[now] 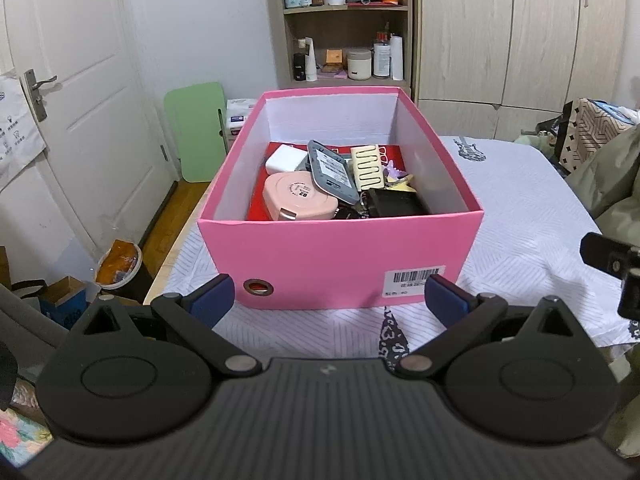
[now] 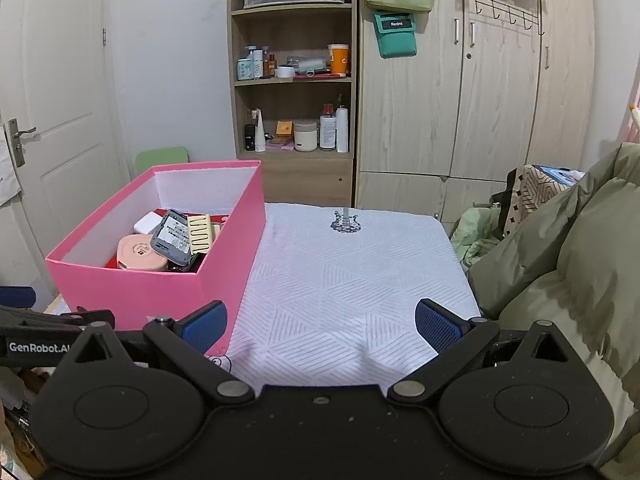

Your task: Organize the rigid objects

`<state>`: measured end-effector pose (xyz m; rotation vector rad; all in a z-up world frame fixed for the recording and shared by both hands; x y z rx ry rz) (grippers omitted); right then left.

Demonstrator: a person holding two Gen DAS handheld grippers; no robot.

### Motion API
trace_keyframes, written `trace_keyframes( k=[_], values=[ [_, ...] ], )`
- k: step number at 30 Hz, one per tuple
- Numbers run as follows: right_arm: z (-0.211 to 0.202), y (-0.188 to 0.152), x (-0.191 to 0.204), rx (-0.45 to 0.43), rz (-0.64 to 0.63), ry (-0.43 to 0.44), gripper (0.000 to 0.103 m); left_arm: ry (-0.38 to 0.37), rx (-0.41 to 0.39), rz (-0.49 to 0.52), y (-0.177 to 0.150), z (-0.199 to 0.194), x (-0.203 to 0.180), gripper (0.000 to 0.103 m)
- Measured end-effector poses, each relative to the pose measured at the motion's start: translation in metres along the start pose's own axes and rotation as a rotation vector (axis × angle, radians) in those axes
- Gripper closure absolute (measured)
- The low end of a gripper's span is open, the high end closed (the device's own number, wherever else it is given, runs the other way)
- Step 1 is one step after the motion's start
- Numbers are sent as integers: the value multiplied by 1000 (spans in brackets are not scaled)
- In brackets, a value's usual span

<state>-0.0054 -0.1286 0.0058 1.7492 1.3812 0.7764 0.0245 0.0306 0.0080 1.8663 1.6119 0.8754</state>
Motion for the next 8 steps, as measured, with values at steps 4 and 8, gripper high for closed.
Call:
trace_keyframes(
  k=[4,8],
  values=[
    [0,0,-1,0,3,-2,1,0,2,0,-1,0,0,0],
    [0,0,-1,-1,6,-5,1,-8,6,4,-1,1,0,0]
  ],
)
Point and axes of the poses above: each gripper's, at about its wrist camera, not at the fingertips, and z roughly the way its jaws point, x to its left, y to its top, the point moved 1 cm from there along z, roughly the way its jaws point, and after that the axes turned 6 degrees about z, right-handed, at the moved point
